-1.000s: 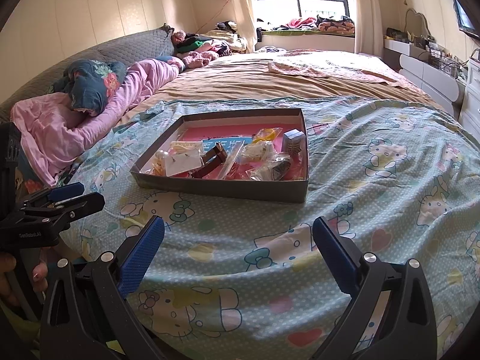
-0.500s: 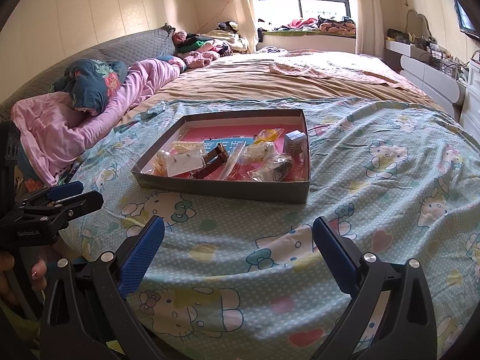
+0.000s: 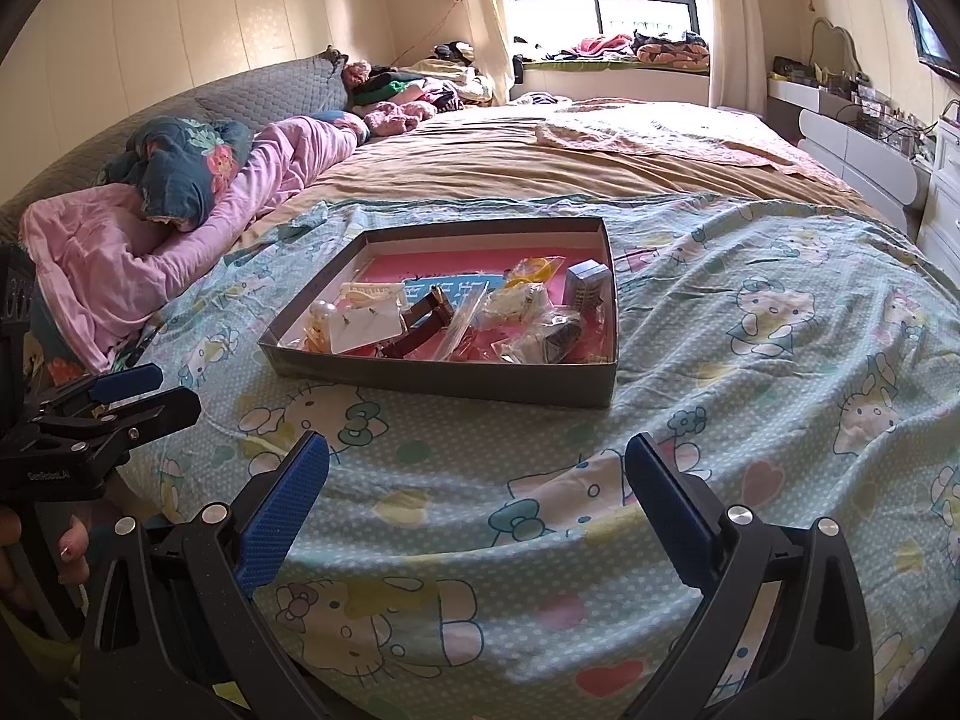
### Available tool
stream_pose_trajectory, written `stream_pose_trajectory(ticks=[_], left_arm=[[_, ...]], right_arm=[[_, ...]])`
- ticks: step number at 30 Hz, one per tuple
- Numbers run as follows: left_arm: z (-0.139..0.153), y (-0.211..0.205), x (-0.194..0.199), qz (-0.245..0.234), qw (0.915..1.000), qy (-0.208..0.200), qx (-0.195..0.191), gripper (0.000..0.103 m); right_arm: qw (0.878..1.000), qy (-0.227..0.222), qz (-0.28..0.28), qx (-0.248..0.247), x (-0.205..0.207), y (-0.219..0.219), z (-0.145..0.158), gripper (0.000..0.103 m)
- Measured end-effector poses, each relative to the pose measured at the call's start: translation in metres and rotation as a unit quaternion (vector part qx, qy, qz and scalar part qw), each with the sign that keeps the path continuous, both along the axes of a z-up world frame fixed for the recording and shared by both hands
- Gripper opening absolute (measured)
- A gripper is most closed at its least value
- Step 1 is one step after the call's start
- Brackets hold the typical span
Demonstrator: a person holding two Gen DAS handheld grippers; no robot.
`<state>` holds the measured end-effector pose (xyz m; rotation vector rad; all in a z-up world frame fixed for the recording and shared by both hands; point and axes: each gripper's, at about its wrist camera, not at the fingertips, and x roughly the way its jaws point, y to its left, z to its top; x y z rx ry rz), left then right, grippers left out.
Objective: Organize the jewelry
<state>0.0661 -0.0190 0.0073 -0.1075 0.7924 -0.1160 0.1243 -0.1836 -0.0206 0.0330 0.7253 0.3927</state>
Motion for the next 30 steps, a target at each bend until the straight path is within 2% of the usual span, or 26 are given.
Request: stream_pose_trajectory(ticks=[30], left_arm=[[-0.0048,0.0044,0.0031,0.003,0.9999,0.009,-0.005,0.093]], right_arm=[[1.000,0.004,0.001,-0.001,0.0040,0.0008,-0.0001,0.098]])
